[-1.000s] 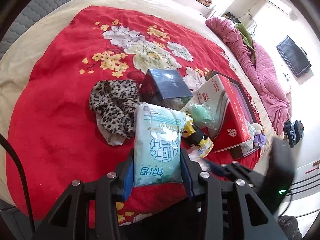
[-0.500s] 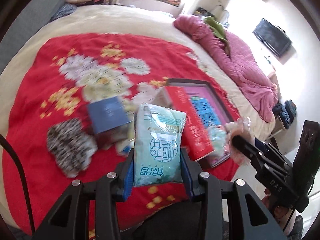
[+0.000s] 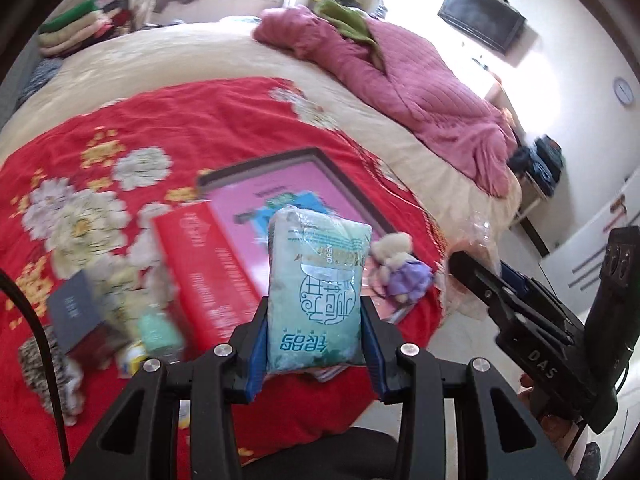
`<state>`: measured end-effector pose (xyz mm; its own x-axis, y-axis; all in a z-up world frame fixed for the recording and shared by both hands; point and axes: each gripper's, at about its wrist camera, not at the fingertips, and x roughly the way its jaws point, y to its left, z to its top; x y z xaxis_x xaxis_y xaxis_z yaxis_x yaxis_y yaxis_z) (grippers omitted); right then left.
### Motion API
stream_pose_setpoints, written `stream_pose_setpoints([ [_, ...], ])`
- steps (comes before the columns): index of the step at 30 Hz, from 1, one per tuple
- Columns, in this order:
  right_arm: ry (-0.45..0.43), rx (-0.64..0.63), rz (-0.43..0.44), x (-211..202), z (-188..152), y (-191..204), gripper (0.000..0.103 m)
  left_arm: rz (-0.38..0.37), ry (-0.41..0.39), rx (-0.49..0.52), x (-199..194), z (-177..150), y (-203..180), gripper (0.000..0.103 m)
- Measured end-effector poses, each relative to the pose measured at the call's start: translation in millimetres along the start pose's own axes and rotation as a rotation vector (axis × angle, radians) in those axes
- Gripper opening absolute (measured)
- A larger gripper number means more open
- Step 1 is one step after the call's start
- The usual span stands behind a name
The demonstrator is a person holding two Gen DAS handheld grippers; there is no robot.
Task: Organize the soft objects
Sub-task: 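Carry the blue wipes pack with the left tool while the right carries the plastic bag to the tray, then lower the wipes pack and plastic bag onto the tray beside the bears with both tools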
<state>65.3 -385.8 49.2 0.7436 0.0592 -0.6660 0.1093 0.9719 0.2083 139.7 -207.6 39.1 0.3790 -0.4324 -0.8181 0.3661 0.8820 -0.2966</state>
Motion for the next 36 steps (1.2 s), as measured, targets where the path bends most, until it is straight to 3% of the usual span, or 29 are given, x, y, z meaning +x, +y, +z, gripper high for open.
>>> stream_pose_setpoints([
  [12, 0.065, 0.088, -0.066, 31, -12, -54, 0.049, -0.05, 0.159, 0.085, 79, -19, -57, 0.041],
  [22, 0.109, 0.075, -0.062, 56, -13, -56, 0.049, 0.024, 0.217, 0.082, 117, -20, -43, 0.041],
  [36, 0.236, 0.017, -0.047, 110, -25, -48, 0.05, 0.043, 0.194, 0.027, 124, 0, -16, 0.042],
])
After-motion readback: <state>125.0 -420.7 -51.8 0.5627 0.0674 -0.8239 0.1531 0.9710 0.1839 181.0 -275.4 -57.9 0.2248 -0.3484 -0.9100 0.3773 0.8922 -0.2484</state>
